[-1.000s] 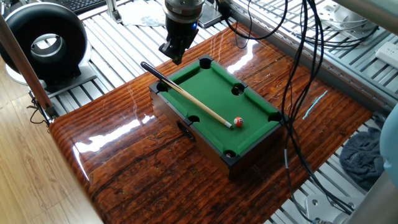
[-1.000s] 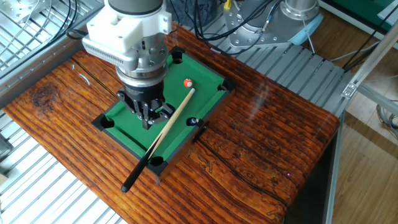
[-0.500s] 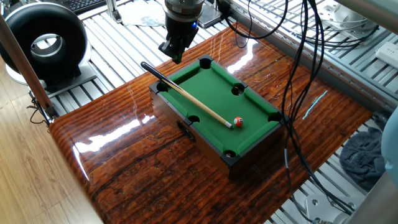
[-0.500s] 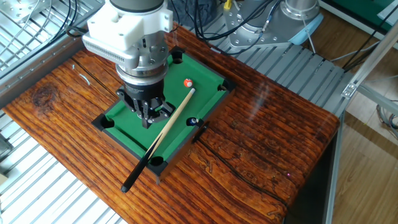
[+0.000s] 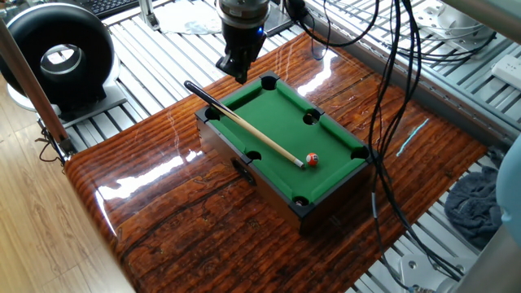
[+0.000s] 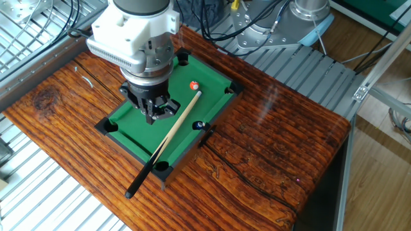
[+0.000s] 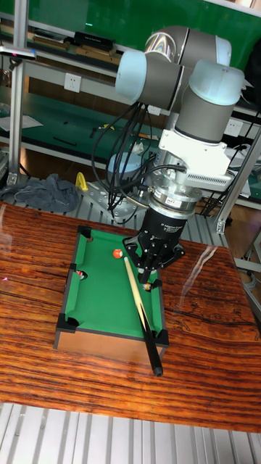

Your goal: Hit the pool ball

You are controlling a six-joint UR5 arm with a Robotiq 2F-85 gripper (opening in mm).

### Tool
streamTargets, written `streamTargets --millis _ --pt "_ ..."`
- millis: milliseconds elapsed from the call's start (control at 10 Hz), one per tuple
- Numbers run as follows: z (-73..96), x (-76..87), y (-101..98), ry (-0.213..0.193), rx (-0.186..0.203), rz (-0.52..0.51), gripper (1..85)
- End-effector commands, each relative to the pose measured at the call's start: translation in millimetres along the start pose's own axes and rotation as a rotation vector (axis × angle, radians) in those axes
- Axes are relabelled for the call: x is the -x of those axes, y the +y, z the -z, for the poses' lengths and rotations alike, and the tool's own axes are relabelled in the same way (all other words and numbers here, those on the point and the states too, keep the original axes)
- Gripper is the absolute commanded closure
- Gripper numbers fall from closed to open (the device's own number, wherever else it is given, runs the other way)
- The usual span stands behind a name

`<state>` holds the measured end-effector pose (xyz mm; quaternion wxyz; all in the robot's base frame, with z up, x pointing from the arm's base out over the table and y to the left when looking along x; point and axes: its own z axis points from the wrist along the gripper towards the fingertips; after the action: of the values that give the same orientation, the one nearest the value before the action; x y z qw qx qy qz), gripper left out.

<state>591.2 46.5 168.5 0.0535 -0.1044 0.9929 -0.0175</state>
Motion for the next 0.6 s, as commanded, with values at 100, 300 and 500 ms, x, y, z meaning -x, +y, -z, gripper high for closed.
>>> streamTargets --millis 100,300,500 --pt "1.4 2.5 7.1 -0.009 0.031 -0.043 84.3" --pt "1.5 5.2 8.2 -0.019 0.035 -0.050 84.3" --pt "1.2 9.0 9.9 -0.015 0.030 -0.049 84.3"
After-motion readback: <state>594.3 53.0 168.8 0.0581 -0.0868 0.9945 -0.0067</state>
